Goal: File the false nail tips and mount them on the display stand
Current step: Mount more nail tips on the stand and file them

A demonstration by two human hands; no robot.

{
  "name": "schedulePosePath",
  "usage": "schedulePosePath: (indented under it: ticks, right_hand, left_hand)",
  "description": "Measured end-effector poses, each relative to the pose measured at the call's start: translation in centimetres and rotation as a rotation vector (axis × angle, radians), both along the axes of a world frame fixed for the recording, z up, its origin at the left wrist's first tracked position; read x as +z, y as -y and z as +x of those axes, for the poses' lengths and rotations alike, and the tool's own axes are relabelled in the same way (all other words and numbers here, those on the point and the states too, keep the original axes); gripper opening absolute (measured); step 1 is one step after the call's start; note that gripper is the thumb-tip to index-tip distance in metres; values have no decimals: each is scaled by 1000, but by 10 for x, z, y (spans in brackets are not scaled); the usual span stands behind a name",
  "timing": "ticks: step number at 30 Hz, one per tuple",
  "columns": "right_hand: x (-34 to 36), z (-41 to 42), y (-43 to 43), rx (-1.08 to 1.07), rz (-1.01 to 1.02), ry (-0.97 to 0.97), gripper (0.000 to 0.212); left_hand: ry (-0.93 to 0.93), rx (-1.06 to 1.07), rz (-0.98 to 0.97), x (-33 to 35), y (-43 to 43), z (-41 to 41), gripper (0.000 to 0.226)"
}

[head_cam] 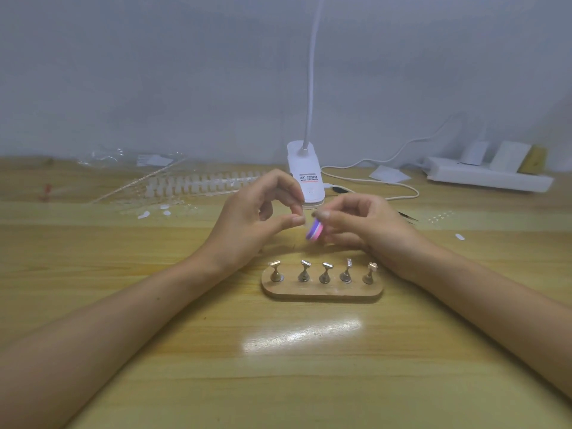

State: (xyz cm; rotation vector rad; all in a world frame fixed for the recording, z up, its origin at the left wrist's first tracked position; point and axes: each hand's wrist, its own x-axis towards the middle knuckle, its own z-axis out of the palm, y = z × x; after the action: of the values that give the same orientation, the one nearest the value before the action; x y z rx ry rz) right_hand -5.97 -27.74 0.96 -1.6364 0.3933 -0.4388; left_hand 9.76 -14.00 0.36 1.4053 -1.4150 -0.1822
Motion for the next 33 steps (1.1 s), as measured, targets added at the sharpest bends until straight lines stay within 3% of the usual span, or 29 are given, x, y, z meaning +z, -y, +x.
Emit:
schedulePosePath:
  ticks: [2,5,9,12,15,19,22,25,29,33]
  right_hand:
    - [0,0,-2,62,-20,-35,12]
    - [0,1,1,-59,51,52,13]
    - [-1,1,-1,73,-22,-38,13]
    - [0,0,1,-23,19,25,14]
    - [1,0,-1,81,-14,-43,14]
    - [0,1,2,-39,43,26,12]
    - [0,1,0,75,-13,-48,13]
    - [-1,2,2,-32,46,22,13]
    - [-1,2,1,31,-4,-47,18]
    - [-1,2,4,-45,52,35,13]
  left_hand:
    - [3,-7,3,0,0,0,20]
    - [-14,1,-2,0,0,-1,22]
    - [-5,12,-3,1,0,-1,21]
    - [-17,16,4,1,0,-1,22]
    - [-5,15,3,1,0,-1,21]
    - [-6,24,7,1,0,-2,20]
    - [1,24,5,1,-1,-2,20]
    - [16,20,7,1,0,-2,20]
    - [22,31,7,1,0,-2,20]
    - [15,24,4,2,0,-2,20]
